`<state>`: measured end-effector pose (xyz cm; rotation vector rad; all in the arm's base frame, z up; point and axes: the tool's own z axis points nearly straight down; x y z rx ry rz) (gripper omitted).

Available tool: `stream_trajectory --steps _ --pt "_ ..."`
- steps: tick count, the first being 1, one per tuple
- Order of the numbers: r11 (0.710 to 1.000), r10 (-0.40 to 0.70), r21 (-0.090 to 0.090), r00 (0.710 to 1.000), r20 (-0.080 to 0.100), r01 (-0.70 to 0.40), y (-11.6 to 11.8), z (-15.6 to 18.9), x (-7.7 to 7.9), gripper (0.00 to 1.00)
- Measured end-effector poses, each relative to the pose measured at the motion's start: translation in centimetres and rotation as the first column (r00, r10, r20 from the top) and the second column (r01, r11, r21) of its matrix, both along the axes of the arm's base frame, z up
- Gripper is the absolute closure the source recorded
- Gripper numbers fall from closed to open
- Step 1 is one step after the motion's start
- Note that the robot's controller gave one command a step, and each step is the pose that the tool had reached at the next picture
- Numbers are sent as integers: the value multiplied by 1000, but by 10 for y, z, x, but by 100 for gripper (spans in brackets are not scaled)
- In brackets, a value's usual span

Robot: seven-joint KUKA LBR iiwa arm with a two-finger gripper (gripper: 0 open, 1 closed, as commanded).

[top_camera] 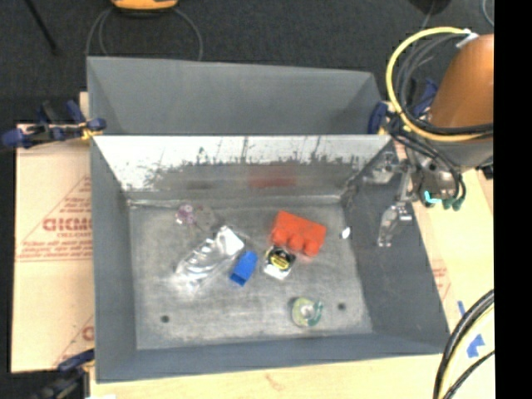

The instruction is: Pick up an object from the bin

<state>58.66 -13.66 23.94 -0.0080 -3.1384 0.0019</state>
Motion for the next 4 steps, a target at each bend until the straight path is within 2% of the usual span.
stream_trajectory --steps 1,2,3,4 --pt "998 -69 4 998 2 69 47 -139 61 0" --pt "999 -47 -4 999 21 47 49 -148 54 0" --pt "1000 19 -5 1000 18 -19 80 -164 53 0" --pt "1000 21 -4 1000 24 -21 80 -162 55 100"
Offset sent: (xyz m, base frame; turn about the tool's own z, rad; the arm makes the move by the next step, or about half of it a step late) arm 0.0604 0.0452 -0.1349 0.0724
